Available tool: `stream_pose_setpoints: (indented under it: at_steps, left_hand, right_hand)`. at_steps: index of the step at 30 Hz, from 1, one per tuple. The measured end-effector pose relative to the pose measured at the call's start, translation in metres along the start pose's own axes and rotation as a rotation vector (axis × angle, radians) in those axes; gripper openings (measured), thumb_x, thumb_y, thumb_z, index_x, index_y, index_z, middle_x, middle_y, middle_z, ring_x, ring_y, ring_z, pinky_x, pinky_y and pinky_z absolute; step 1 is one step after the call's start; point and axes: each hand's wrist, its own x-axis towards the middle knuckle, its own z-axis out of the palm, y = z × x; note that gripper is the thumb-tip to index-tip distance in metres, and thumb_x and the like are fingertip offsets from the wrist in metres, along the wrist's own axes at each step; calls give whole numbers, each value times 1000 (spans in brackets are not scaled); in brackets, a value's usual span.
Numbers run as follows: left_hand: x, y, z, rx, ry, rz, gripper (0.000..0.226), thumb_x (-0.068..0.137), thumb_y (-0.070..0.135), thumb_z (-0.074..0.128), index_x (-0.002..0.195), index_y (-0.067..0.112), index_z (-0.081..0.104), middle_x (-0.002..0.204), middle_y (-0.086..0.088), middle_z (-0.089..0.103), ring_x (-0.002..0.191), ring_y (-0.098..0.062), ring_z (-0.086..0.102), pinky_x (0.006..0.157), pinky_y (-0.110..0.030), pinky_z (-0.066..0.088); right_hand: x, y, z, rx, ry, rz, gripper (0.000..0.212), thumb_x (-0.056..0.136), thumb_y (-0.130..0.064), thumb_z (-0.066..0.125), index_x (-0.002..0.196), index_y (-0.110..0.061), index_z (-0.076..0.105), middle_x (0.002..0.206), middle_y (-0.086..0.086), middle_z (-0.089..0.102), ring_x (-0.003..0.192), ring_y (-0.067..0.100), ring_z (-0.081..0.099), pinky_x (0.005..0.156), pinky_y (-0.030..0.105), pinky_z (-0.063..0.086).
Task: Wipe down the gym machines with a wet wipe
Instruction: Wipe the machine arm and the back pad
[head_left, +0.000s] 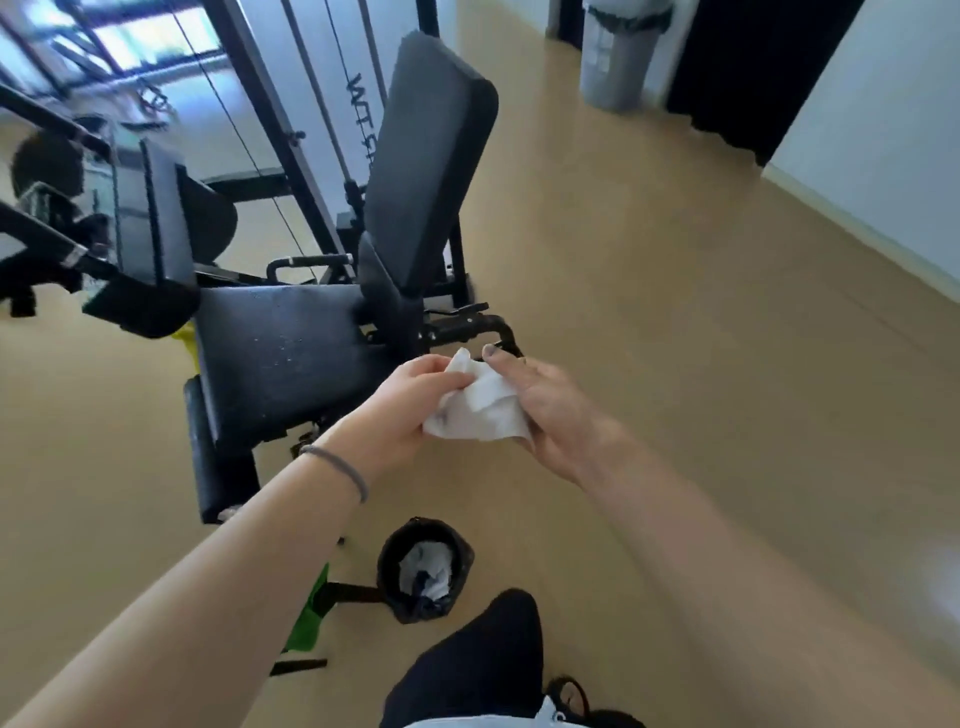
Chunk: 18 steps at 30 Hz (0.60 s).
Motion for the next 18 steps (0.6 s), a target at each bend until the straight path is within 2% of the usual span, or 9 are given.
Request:
stream_pose_setpoints:
  at_steps: [2,4,8,10,13,16,18]
  left_hand:
    - [15,8,-3,-101,70,3,23,93,19,68,114,9,65,109,-15,72,89,-23,70,78,-37,58]
    - [36,18,-7,-197,137,14,28,92,20,70,115,5,62,112,-20,71,89,-24,69,78,-40,55]
    - [91,41,-20,-354,241,55,28,92,19,70,113,4,60,113,-23,69,89,-26,70,73,-38,57]
    - [116,54,-28,-386,266,71,34,94,18,67,121,-1,58,112,-21,69,92,-26,69,73,-37,58]
    - [136,73,-48,-374,326,97,36,95,22,67,121,0,59,111,-21,69,93,-25,68,76,-38,56]
    - [142,92,-78,-400,431,128,30,97,23,65,120,5,62,107,-13,72,90,-21,70,67,-30,57]
    - [143,102,-101,-405,521,137,28,97,25,64,120,9,62,109,-10,71,94,-21,71,69,-29,57]
  right_hand:
    - [23,-15,0,56,-98,37,50,95,-38,70,127,0,63,121,20,71,111,33,70,94,41,56]
    - [49,-30,1,139,-181,70,46,98,-31,67,133,-1,61,128,19,68,117,30,67,96,36,55]
    - [103,-56,10,200,-240,80,35,98,-29,65,126,-8,69,122,12,72,108,22,69,82,27,56]
    - [134,-71,18,208,-227,67,38,98,-28,66,128,-6,66,123,14,70,111,25,68,83,29,58]
    - [180,-89,41,146,-203,80,44,97,-27,67,133,-3,61,132,20,65,123,33,63,97,41,57]
    - [215,-107,76,65,-251,101,42,98,-26,66,131,-1,59,130,21,65,122,35,63,104,55,51]
    - [233,-117,101,44,-302,135,39,98,-25,65,129,-2,60,128,20,67,119,34,65,104,54,52]
